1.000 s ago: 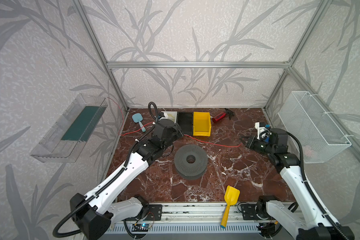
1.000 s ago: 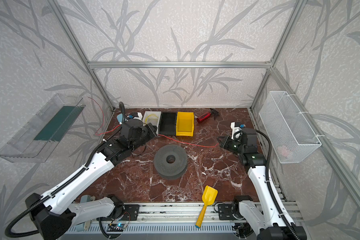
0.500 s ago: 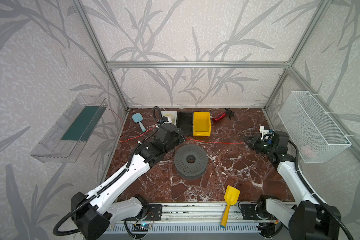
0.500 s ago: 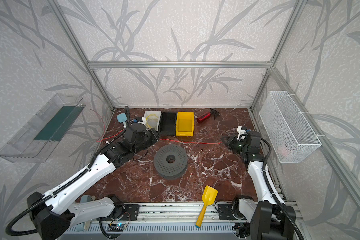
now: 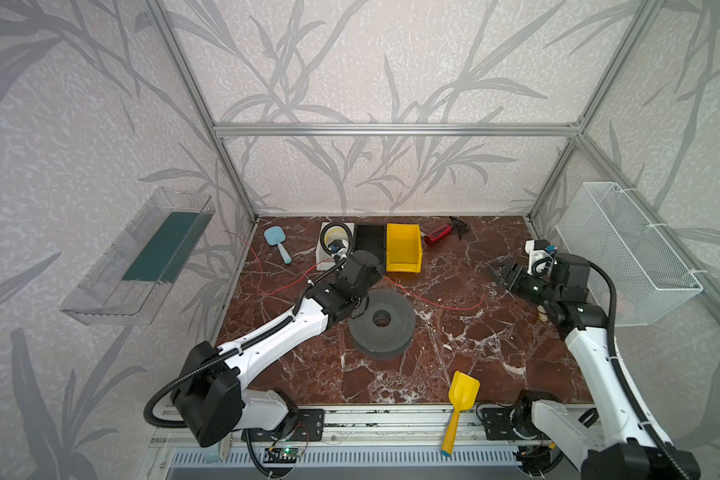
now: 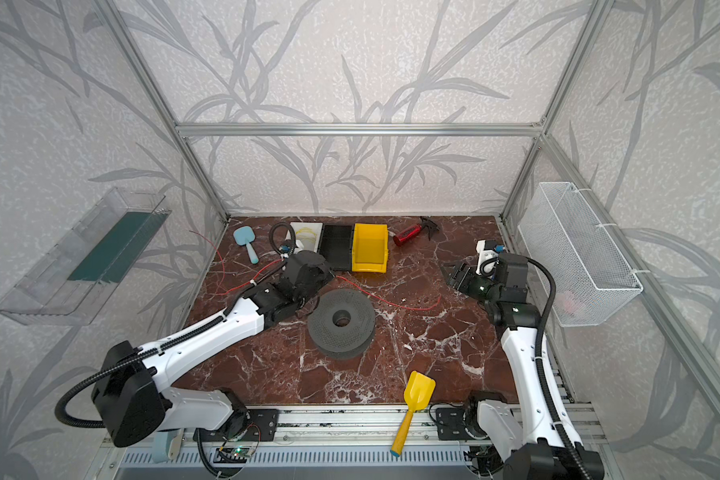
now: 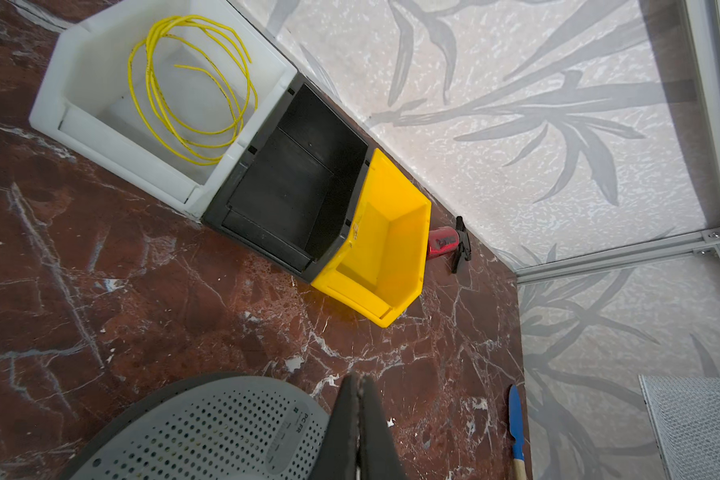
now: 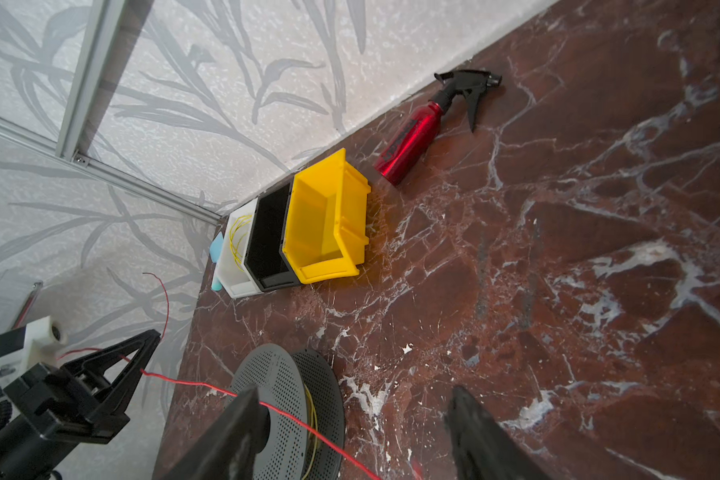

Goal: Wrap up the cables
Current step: 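Bring the right gripper toward the left gripper above the spool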

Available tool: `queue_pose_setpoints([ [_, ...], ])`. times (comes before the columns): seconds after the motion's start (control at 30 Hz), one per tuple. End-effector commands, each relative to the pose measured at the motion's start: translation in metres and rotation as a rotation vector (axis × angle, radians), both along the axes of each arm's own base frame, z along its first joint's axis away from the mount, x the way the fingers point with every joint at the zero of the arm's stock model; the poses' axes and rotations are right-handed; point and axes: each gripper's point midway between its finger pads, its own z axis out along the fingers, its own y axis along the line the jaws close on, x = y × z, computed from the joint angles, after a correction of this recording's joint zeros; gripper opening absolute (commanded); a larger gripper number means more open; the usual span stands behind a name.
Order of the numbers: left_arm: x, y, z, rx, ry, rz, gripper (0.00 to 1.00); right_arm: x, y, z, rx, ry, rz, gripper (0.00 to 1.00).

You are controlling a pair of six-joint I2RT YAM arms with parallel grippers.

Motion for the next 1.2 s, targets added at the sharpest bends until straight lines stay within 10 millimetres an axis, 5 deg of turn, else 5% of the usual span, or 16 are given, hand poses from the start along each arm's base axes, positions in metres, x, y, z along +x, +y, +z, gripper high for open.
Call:
queue_pose_setpoints([
  [0.0,0.015,-0.007,0.021,-0.018,-0.079,0.08,0.0,0.001,0.015,0.031,-0.086,-0.122,0.056,0.72],
  [0.2,0.015,-0.038,0.019,-0.04,-0.053,0.006,0.0,0.001,0.117,0.058,-0.151,-0.25,0.435,0.75],
  [0.33,0.008,-0.048,0.023,-0.048,-0.032,-0.059,0.0,-0.002,0.177,0.047,-0.205,-0.272,0.645,0.76],
  [0.5,-0.004,-0.055,0.023,-0.058,-0.009,-0.137,0.0,-0.009,0.223,0.031,-0.225,-0.281,0.842,0.76],
  [0.63,-0.009,-0.056,0.025,-0.055,-0.01,-0.163,0.0,-0.016,0.241,0.016,-0.26,-0.26,0.932,0.74],
  [0.73,-0.011,-0.061,0.031,-0.047,-0.026,-0.202,0.0,-0.01,0.243,0.004,-0.309,-0.244,0.92,0.61],
  [1.17,-0.012,-0.082,0.029,-0.038,-0.002,-0.309,0.0,0.005,0.251,-0.015,-0.366,-0.232,0.926,0.41],
])
